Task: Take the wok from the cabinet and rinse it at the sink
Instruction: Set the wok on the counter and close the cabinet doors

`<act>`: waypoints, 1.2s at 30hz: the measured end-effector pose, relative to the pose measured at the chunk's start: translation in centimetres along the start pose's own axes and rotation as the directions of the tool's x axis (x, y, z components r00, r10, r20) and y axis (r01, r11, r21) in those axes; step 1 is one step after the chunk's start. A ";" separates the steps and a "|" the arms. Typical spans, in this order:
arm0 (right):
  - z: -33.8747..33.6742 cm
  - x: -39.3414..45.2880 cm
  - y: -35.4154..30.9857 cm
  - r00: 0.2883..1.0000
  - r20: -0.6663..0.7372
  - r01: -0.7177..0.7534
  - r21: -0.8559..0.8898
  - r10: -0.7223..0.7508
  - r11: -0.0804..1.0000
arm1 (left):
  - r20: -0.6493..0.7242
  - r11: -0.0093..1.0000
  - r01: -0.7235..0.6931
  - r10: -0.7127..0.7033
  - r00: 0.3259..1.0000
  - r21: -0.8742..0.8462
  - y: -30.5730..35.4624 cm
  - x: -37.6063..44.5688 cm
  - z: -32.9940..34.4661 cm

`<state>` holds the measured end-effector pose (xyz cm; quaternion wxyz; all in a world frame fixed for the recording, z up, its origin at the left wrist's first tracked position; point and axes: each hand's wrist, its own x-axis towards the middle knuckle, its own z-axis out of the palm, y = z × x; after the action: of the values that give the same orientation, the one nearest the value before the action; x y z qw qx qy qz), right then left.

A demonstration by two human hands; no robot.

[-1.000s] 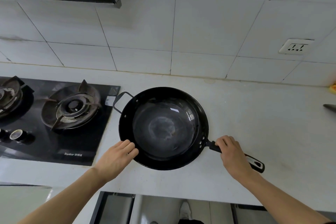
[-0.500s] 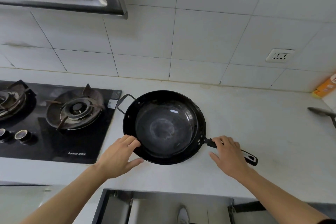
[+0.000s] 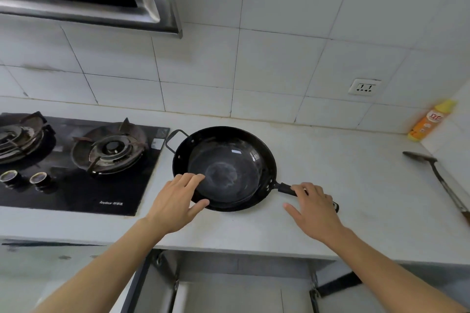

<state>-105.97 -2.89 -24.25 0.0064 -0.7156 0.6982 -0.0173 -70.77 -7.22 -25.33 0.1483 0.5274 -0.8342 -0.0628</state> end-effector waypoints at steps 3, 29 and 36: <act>-1.0 -1.6 0.3 1.000 0.000 0.013 0.025 -0.013 1.000 | -0.020 0.998 0.045 -0.044 0.999 0.044 1.3 -1.3 -1.1; 1.9 -15.1 -2.7 0.970 0.088 0.196 0.263 -0.226 0.945 | -0.034 0.912 0.406 -0.405 0.914 0.051 9.7 -22.0 -2.8; 2.4 -14.0 -7.1 0.958 0.140 0.223 0.177 -0.249 0.959 | 0.047 0.863 0.505 -0.504 0.862 -0.006 5.7 -24.9 -0.5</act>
<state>-99.10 11.26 -26.67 0.1178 -0.7902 0.6012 -0.0162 -65.54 17.64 -27.92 0.1131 0.7244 -0.6697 -0.1184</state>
